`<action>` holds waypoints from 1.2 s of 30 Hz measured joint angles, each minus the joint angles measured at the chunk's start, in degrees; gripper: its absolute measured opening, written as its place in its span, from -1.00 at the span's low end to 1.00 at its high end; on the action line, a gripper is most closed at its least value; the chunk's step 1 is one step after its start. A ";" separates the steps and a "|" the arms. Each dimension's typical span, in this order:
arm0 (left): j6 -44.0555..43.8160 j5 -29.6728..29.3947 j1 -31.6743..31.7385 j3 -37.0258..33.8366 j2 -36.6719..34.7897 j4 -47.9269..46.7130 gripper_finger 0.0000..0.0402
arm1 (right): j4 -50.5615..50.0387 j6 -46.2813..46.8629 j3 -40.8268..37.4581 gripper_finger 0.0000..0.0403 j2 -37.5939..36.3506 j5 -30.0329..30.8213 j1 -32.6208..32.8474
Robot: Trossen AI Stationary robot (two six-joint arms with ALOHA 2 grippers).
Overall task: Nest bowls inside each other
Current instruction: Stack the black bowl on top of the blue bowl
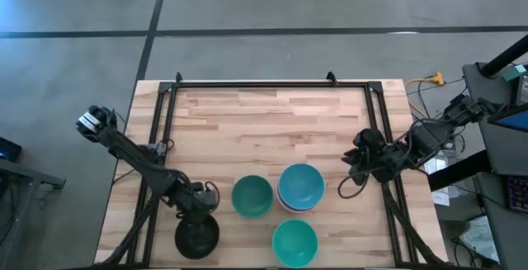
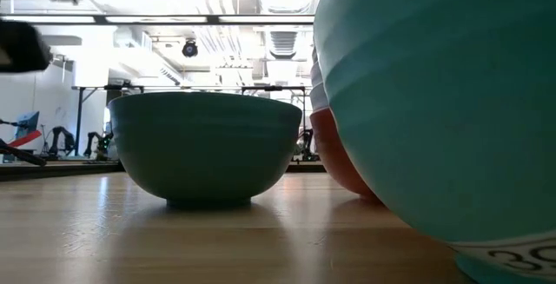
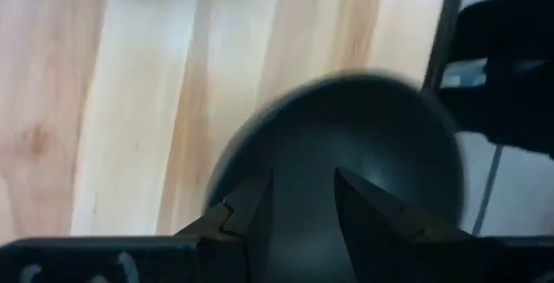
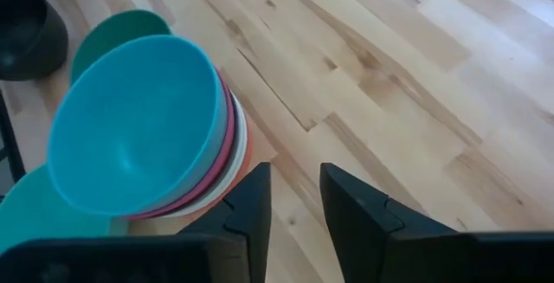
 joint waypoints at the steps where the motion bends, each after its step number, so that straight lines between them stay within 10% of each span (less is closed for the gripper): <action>1: 0.18 -0.77 0.00 0.59 -0.22 -0.05 -0.46 | 0.01 -0.01 0.02 -0.52 -0.08 -0.26 0.00; 10: 6.44 -7.91 0.03 4.85 0.61 -9.25 -0.46 | 0.09 -0.04 0.02 -0.52 -0.19 -0.83 -0.01; 25: 5.99 -1.78 0.04 -1.09 0.89 -9.25 -0.46 | 2.96 -0.02 0.02 -0.53 -0.19 -0.86 0.00; 36: 5.05 2.66 0.03 -1.83 0.88 -9.04 -0.97 | 5.31 0.85 0.02 -0.56 -0.19 -1.28 0.00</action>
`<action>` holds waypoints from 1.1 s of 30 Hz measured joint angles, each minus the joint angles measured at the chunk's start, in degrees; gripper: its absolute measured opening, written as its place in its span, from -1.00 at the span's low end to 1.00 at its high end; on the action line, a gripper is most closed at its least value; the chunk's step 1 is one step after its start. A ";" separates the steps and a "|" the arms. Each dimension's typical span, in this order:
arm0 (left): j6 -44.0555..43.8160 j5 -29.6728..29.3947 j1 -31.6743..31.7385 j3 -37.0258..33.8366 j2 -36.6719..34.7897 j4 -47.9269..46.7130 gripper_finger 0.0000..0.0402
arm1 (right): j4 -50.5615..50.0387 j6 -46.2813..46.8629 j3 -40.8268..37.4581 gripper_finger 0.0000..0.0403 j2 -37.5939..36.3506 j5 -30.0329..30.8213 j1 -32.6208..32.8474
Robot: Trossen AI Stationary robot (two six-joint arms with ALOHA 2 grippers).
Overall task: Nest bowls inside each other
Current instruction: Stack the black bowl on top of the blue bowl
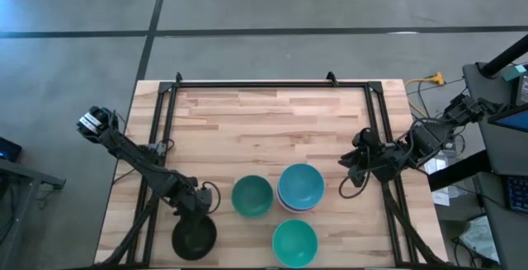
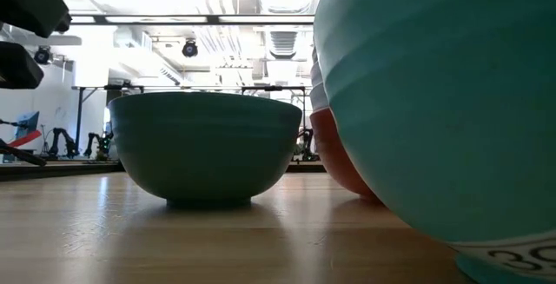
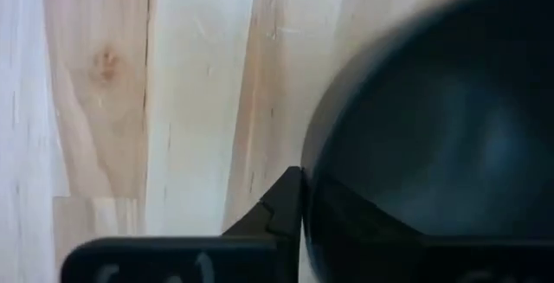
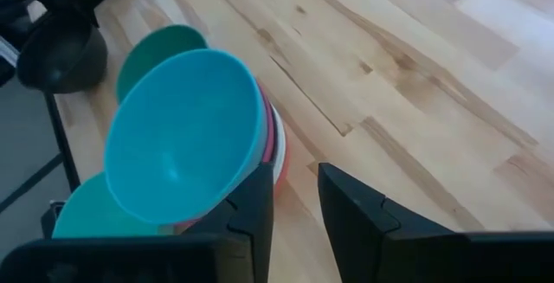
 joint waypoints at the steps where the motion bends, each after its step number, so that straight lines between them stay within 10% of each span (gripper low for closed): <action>1: -0.69 -0.07 0.03 0.24 -0.16 0.00 -0.98 | 0.18 0.02 0.00 -0.55 0.00 0.02 0.00; 20: 14.92 -13.05 19.36 24.41 -3.48 13.00 -1.00 | 10.49 -7.73 -0.47 -0.59 0.04 -0.07 1.20; 33: 9.46 5.89 32.66 38.05 11.59 18.31 -1.00 | 48.21 -14.78 -20.45 -0.66 0.00 1.10 6.27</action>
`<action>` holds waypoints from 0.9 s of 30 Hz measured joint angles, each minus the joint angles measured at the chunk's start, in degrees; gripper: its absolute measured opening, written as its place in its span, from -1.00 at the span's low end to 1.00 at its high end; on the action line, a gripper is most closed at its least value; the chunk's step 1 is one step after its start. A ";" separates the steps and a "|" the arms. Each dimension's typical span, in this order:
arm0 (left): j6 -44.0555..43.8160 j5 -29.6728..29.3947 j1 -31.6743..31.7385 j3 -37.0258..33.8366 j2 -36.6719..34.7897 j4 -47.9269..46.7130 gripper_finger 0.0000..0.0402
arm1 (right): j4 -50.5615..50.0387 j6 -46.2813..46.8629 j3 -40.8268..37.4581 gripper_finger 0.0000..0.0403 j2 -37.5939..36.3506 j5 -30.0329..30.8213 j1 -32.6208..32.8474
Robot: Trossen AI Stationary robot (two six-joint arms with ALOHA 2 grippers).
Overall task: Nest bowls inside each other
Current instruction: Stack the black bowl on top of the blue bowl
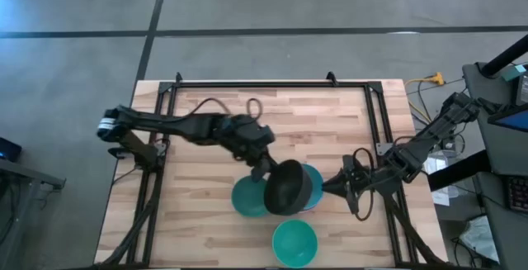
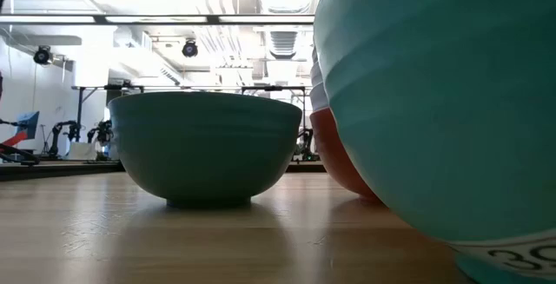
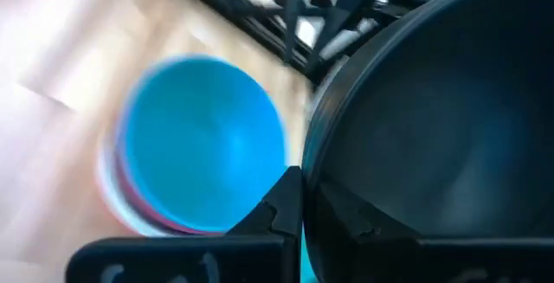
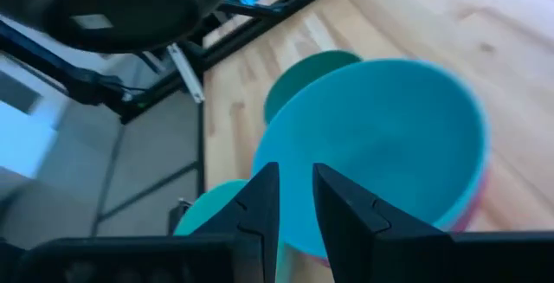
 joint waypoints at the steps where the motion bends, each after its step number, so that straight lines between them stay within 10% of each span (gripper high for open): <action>1: -1.51 3.30 0.68 1.85 1.91 -0.37 -1.00 | 2.91 0.27 -1.68 -0.66 0.02 0.09 0.20; 11: 1.47 9.36 2.56 21.19 16.62 -14.93 -1.00 | 9.56 7.31 -13.04 -0.66 0.00 1.08 0.57; 27: 0.49 3.28 4.78 24.00 23.04 -25.01 -1.00 | 9.25 -1.38 -8.76 -0.66 -4.37 0.48 1.86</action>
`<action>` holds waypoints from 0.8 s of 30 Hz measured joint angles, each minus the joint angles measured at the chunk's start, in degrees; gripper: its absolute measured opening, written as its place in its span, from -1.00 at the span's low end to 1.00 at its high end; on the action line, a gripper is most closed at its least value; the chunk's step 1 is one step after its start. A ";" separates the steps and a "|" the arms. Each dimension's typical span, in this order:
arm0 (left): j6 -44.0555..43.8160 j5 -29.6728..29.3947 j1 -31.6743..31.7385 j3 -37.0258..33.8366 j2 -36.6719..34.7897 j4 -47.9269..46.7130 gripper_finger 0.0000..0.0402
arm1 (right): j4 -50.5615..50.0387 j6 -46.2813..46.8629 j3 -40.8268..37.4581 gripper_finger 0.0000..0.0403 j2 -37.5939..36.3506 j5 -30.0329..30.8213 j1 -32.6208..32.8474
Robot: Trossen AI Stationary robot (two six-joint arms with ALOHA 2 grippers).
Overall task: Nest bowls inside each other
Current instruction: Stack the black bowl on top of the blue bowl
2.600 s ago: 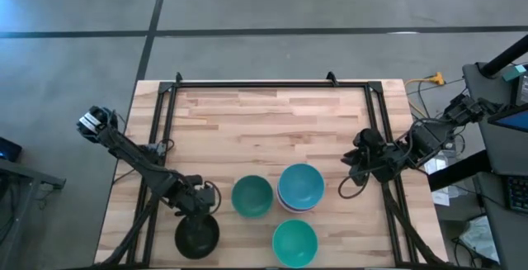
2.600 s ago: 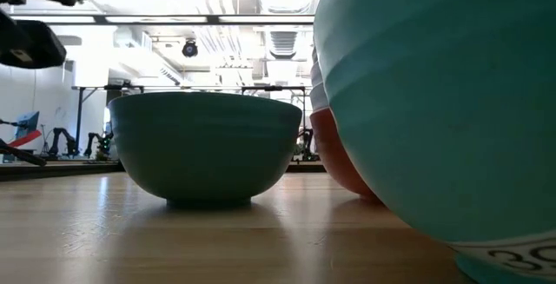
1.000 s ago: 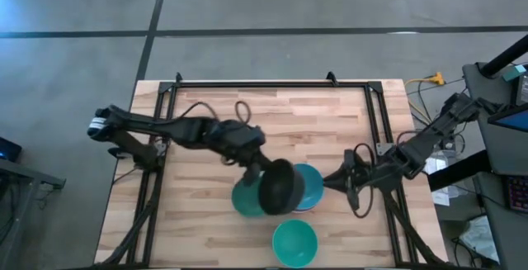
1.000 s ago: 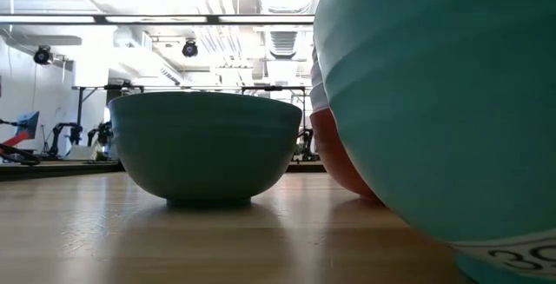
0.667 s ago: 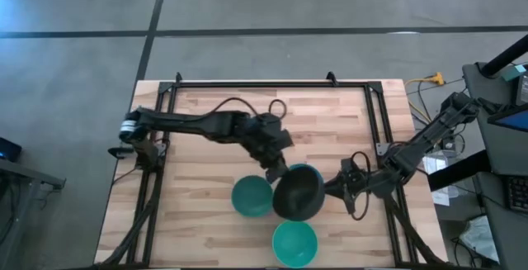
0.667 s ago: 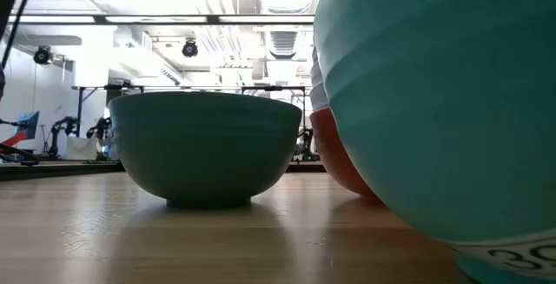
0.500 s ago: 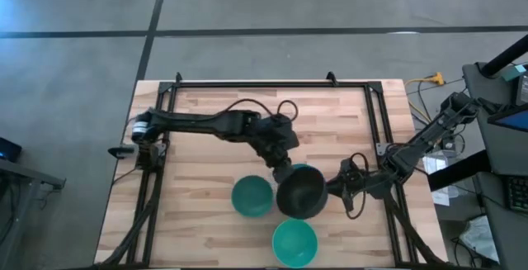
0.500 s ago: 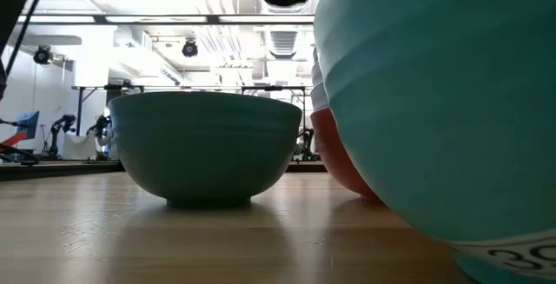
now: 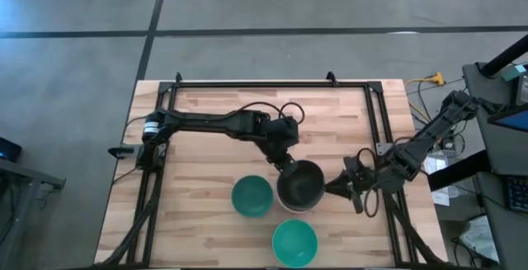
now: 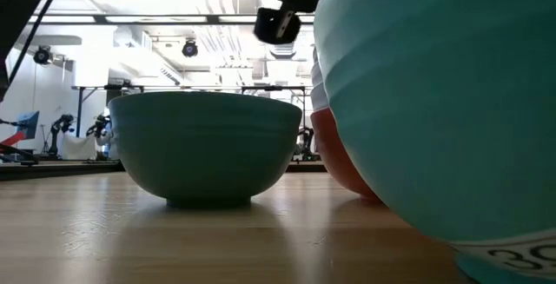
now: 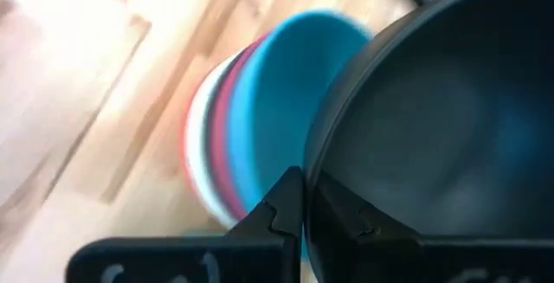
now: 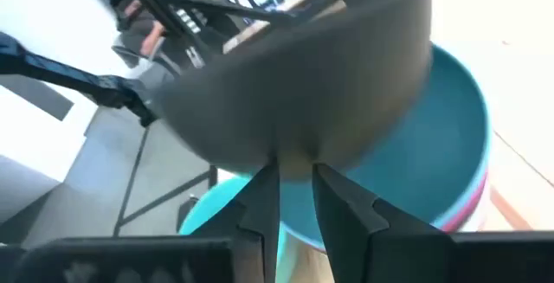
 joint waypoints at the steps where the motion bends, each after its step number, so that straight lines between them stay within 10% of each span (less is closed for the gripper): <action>1: -0.18 -0.83 0.00 -0.12 0.00 -0.89 -1.00 | 0.09 -0.70 0.32 -0.66 -0.37 -0.03 0.00; 24: -5.84 -5.55 -0.04 -0.92 0.02 -1.74 -1.00 | 1.23 -14.26 1.82 -0.66 -2.47 0.37 -0.37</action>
